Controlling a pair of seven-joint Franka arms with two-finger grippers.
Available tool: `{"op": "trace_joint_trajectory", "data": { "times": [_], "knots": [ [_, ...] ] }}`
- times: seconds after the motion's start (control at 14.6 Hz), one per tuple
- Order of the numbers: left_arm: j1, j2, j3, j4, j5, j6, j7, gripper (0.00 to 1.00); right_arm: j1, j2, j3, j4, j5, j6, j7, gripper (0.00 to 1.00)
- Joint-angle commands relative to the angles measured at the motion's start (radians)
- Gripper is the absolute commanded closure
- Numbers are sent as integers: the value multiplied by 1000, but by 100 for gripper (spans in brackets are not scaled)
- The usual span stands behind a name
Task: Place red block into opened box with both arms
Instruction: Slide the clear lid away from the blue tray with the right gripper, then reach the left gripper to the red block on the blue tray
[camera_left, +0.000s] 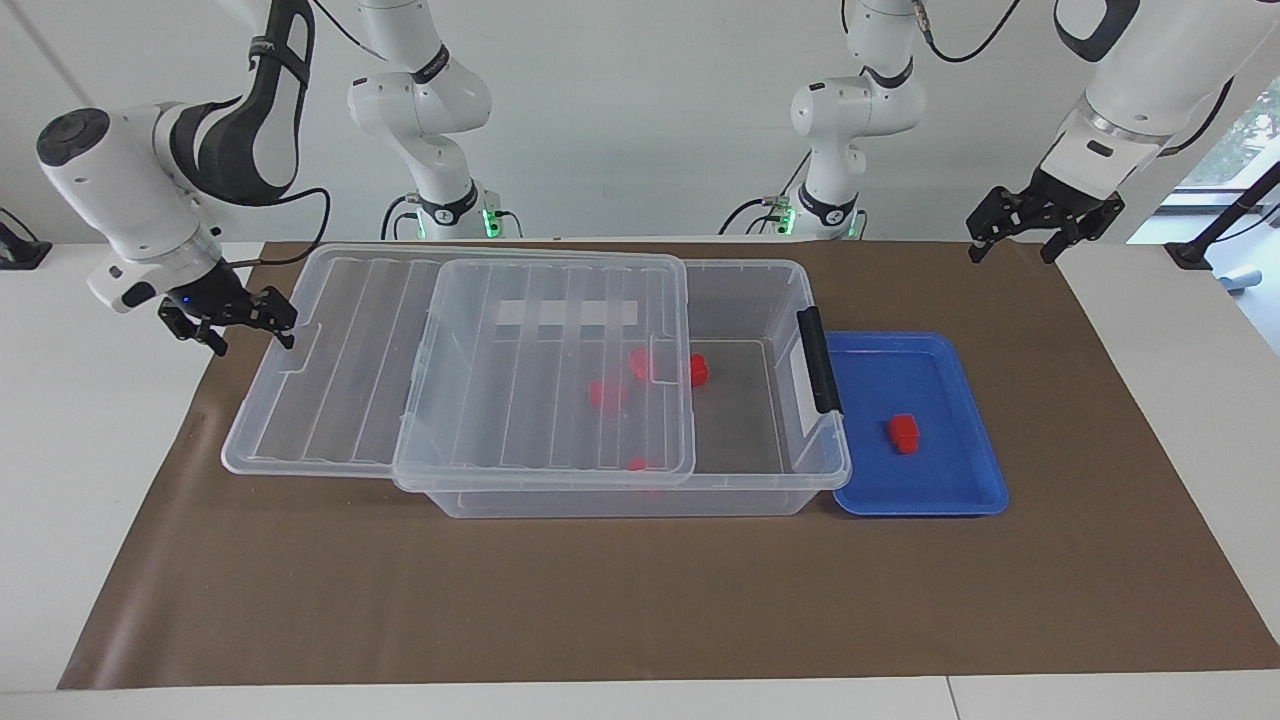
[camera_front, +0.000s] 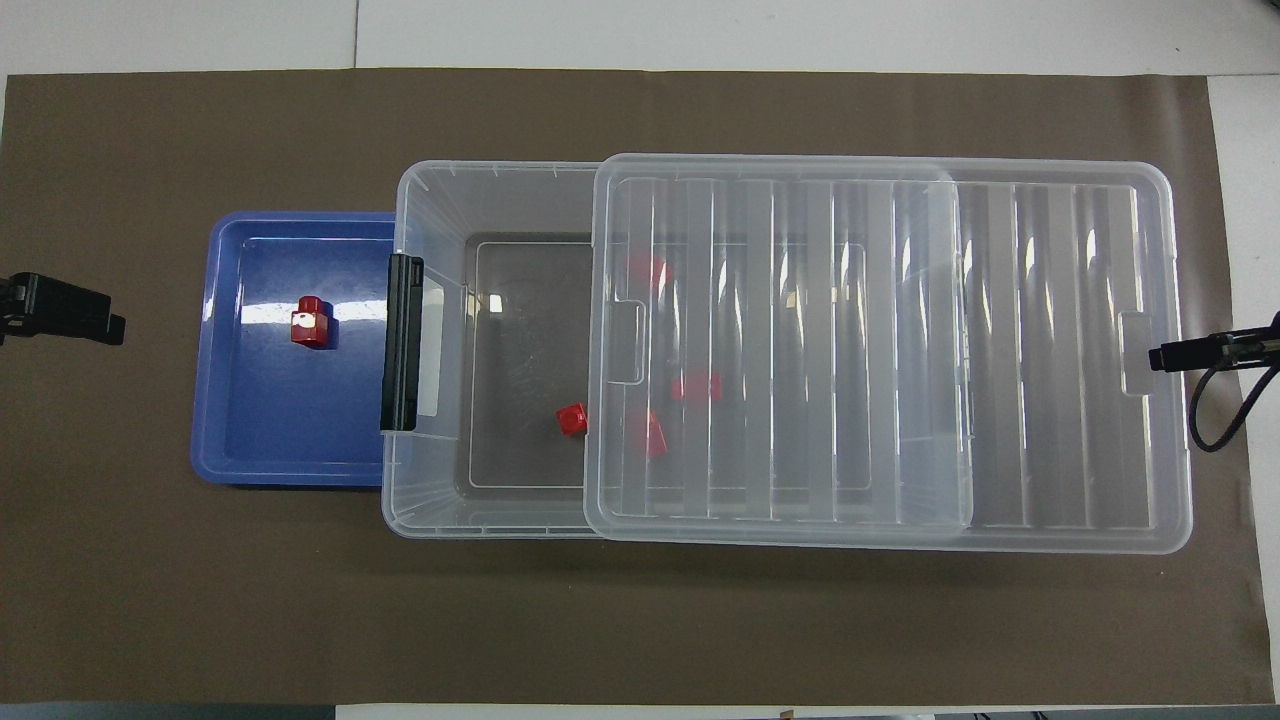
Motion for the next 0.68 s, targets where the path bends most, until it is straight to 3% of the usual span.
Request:
{"op": "trace_joint_trajectory", "data": {
  "times": [0.0,0.21,0.62],
  "knots": [
    [8,-29,-6,-34,17,17,9,0,-13,-10,-17,-11,-15,19,-50,0],
    [7,-9,-8,-40,17,73,11,0,-13,-10,-29,-11,-15,19,-74,0],
    [0,5,-8,-204,17,299,11,0,-6,-10,-29,-3,-15,11,-68,0]
  ]
}}
